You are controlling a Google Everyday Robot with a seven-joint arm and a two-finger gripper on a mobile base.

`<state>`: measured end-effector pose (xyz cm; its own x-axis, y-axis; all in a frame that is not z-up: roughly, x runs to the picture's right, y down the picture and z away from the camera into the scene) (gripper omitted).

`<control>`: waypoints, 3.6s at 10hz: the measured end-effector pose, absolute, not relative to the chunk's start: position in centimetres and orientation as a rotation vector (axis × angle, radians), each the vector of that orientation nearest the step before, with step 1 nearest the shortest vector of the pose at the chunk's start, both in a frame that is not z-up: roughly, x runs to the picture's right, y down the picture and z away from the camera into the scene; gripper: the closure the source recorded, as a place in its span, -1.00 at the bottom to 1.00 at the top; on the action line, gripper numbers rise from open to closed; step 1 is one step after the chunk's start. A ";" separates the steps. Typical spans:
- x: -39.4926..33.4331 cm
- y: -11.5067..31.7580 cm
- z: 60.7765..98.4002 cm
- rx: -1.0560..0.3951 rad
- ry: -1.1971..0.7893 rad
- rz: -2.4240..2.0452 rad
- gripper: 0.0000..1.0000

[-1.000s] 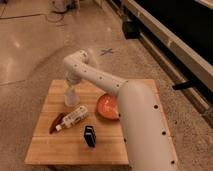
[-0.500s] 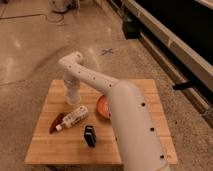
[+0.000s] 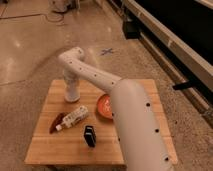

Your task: Place the ceramic cup over the eraser

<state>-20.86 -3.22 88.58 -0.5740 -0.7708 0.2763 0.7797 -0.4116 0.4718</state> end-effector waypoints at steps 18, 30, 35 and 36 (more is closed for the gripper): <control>-6.9 7.1 62.7 -0.145 -0.801 -2.054 1.00; -8.9 12.8 62.4 -0.147 -0.901 -2.072 1.00; -8.2 14.2 64.0 -0.172 -0.856 -2.073 0.45; -8.3 14.6 64.5 -0.169 -0.842 -2.074 0.21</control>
<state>-8.29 14.60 64.47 -0.6147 -0.6760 0.4064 0.7679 -0.3952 0.5042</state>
